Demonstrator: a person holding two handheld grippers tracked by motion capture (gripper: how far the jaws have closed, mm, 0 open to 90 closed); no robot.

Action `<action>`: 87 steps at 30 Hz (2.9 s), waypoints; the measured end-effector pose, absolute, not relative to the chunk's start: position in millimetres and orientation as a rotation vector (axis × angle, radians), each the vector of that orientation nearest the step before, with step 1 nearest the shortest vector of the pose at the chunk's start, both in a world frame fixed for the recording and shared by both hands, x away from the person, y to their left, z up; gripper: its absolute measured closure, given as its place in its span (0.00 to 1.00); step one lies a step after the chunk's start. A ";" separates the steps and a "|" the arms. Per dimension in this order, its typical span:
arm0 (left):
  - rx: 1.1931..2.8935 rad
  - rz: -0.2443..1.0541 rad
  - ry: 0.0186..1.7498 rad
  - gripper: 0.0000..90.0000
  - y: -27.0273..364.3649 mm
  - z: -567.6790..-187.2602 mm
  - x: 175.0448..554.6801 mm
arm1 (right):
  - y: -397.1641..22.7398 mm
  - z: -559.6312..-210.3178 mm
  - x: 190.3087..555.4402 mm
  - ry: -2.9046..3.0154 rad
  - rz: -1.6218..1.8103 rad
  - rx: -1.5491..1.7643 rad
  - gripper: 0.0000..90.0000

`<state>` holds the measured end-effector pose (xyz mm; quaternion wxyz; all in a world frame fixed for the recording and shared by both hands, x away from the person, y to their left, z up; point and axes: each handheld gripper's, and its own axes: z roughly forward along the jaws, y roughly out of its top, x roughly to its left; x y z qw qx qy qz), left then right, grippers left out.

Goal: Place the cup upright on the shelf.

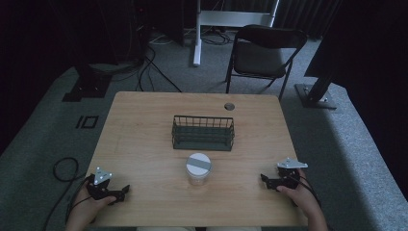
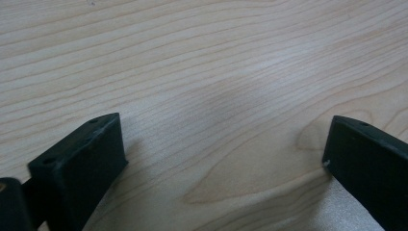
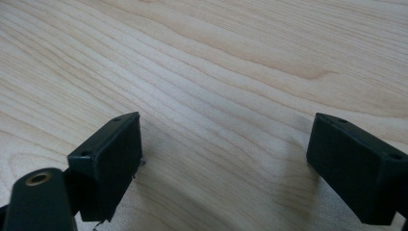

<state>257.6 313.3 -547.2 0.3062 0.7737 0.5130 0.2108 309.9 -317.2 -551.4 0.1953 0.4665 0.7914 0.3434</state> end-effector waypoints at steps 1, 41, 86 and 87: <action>2.046 0.557 1.354 0.04 313.4 -547.3 257.5 | -317.1 -551.4 309.9 2.218 0.962 1.307 0.13; 2.058 0.549 1.356 0.00 311.4 -547.5 259.6 | -316.1 -550.7 305.9 2.239 1.003 1.261 0.13; 2.059 0.550 1.355 0.00 311.4 -547.5 259.6 | -206.5 -530.5 305.8 2.418 1.281 0.879 0.15; 2.059 0.550 1.355 0.00 311.4 -547.5 259.6 | -203.4 -530.5 305.4 2.427 1.284 0.872 0.15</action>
